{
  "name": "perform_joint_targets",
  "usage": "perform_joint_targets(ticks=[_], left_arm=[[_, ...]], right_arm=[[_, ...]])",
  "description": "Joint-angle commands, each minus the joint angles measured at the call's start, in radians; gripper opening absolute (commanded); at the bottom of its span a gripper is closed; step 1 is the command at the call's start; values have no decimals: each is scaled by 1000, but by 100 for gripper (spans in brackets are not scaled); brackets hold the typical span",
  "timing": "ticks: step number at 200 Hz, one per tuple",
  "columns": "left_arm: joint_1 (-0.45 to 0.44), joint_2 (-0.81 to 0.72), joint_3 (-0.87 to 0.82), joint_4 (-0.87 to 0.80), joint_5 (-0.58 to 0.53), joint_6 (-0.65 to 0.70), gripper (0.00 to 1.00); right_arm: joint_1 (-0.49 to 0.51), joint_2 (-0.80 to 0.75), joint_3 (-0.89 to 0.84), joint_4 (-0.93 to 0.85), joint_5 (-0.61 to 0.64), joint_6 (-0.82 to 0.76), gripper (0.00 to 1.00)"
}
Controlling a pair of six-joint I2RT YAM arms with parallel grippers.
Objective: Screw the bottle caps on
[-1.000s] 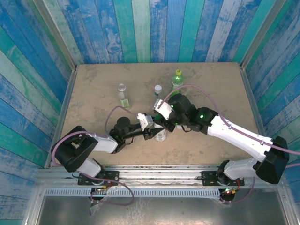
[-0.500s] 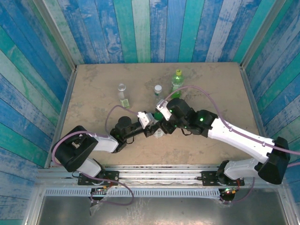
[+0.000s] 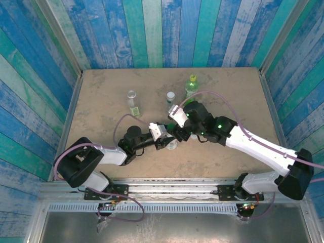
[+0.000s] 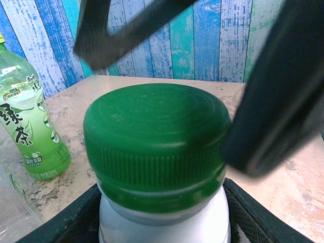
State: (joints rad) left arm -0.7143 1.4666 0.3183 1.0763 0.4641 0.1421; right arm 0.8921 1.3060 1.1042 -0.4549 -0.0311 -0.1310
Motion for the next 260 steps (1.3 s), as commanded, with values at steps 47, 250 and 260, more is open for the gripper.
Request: perform_joint_targets(ticks=[47, 250, 260], left_arm=[[1, -48, -20, 2, 11, 3, 61], [1, -83, -48, 54, 21, -24, 51], [1, -83, -44, 48, 31, -19, 55]], right_arm=[[-49, 34, -5, 1, -96, 31, 40], [-99, -110, -73, 90, -316, 93, 46], [-101, -108, -71, 93, -337, 93, 41]])
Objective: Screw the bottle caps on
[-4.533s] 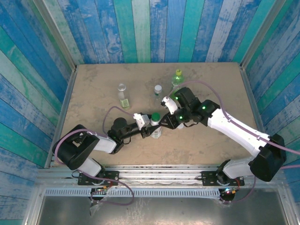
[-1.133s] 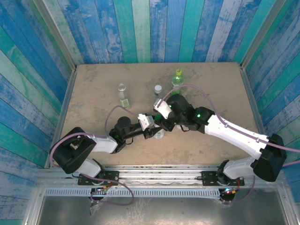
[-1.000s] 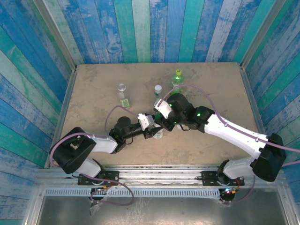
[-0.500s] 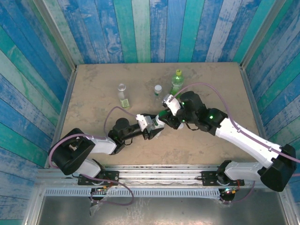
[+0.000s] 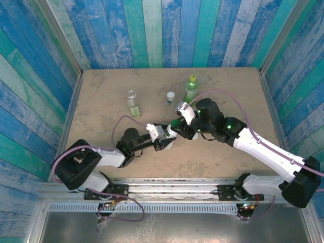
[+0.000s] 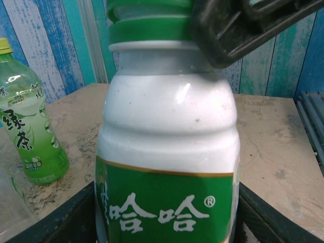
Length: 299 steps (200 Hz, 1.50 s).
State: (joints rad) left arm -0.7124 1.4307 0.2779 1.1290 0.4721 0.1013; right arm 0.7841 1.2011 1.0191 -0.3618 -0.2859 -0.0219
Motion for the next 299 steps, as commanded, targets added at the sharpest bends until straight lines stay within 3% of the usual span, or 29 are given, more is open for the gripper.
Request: perform_joint_targets(ticks=[1, 15, 37, 105, 158, 182, 236, 299], left_arm=[[-1, -47, -3, -4, 25, 22, 56], [-1, -44, 3, 3, 37, 13, 68], [-1, -36, 6, 18, 47, 4, 71], [-1, -53, 6, -14, 76, 10, 54], [-1, -58, 0, -16, 63, 28, 45], [-1, -45, -17, 24, 73, 56, 41], [-1, -98, -23, -86, 71, 212, 42], [-1, -144, -40, -167, 82, 327, 44]], right_arm=[[7, -2, 14, 1, -87, -16, 41], [6, 10, 22, 4, -135, -25, 40], [7, 28, 35, 5, -169, -36, 40], [8, 11, 32, -51, -232, -151, 41], [9, -18, 48, -108, -204, -198, 74], [9, -56, 42, -163, -144, -282, 81], [15, -102, 72, -325, -130, -612, 76], [29, 60, 248, -472, -153, -804, 65]])
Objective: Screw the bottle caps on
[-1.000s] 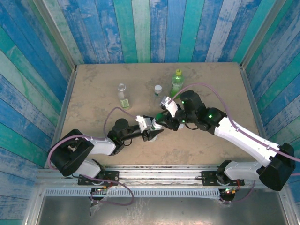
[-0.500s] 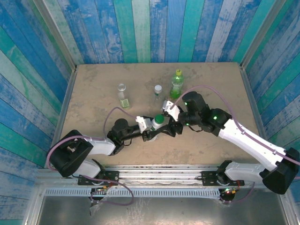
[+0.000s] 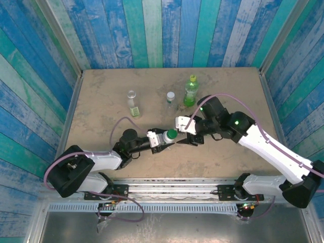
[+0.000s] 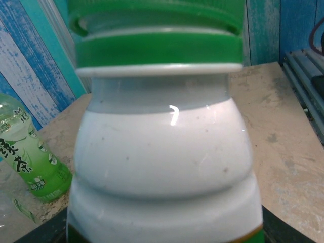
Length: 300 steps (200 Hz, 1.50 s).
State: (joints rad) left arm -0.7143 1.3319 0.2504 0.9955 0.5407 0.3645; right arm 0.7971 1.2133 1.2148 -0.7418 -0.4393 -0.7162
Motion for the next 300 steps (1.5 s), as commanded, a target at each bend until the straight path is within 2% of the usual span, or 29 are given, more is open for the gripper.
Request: perform_joint_targets(ticks=[1, 43, 102, 173, 204, 224, 242, 258, 276, 288, 300], left_arm=[[1, -46, -13, -34, 13, 64, 44], [1, -40, -14, -26, 24, 67, 44], [2, -50, -14, -34, 29, 65, 45], [2, -56, -7, -11, 23, 46, 45], [1, -53, 7, 16, -54, 39, 44], [2, -43, 23, 31, -82, 46, 45], [2, -34, 40, 36, -91, 53, 45], [1, -27, 54, 19, -95, 64, 45], [0, -18, 58, 17, -91, 68, 45], [1, -17, 56, 14, -88, 68, 45], [1, -16, 52, 9, -79, 67, 45]], right_arm=[[17, 50, 54, -93, 0, -111, 65], [52, 125, 109, -117, 20, -144, 62], [55, 169, 130, -122, 49, -146, 50], [70, 181, 118, -113, 115, -67, 40], [86, 171, 93, -69, 208, 151, 28], [91, 167, 82, -44, 252, 365, 25], [93, 163, 74, -26, 329, 643, 21], [99, 160, 75, -34, 312, 833, 17], [100, 166, 94, -66, 277, 1020, 20], [101, 163, 111, -93, 276, 1045, 26], [99, 149, 124, -106, 289, 999, 35]])
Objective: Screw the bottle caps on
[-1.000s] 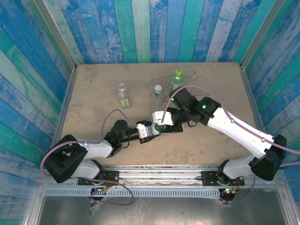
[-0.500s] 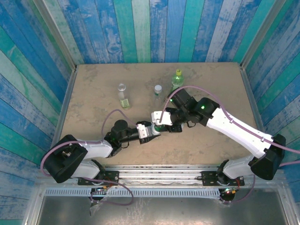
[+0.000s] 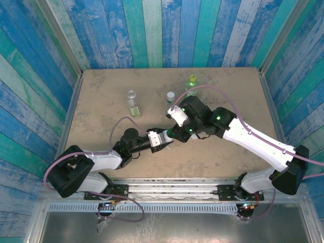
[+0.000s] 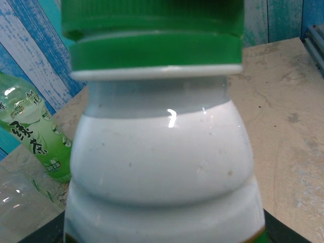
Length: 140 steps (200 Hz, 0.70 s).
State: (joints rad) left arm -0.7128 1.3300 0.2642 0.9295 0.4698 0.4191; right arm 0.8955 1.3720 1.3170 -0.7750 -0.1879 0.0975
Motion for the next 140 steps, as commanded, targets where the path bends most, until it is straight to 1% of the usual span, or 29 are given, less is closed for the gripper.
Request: perform_joint_targets(ticks=[1, 14, 28, 42, 52, 68, 75, 88, 111, 140], left_arm=[[-1, -14, 38, 74, -7, 13, 45], [0, -21, 31, 66, 4, 13, 45], [0, -31, 19, 56, 13, 13, 45], [0, -48, 9, 41, 25, 13, 45], [0, -62, 0, 29, 34, 15, 45], [0, -69, -11, 7, 49, 24, 45], [-1, -102, -12, -2, 57, 29, 45], [1, -111, -15, -15, 64, 34, 45], [0, -118, -17, -18, 71, 37, 45], [-1, -111, -15, -13, 82, 36, 45]], right_arm=[[0, -11, 21, -73, 37, 180, 35], [-6, -35, 23, -72, 52, 90, 47], [-9, -69, 20, -68, 49, -86, 60], [-9, -109, 3, -57, 22, -289, 66], [-7, -137, -23, -49, -23, -477, 68], [-5, -177, -72, -23, -81, -709, 69], [-3, -188, -89, -14, -103, -808, 69], [-1, -187, -93, 3, -106, -920, 69], [2, -117, -30, -50, -114, -997, 66], [3, -53, 15, -54, -104, -989, 59]])
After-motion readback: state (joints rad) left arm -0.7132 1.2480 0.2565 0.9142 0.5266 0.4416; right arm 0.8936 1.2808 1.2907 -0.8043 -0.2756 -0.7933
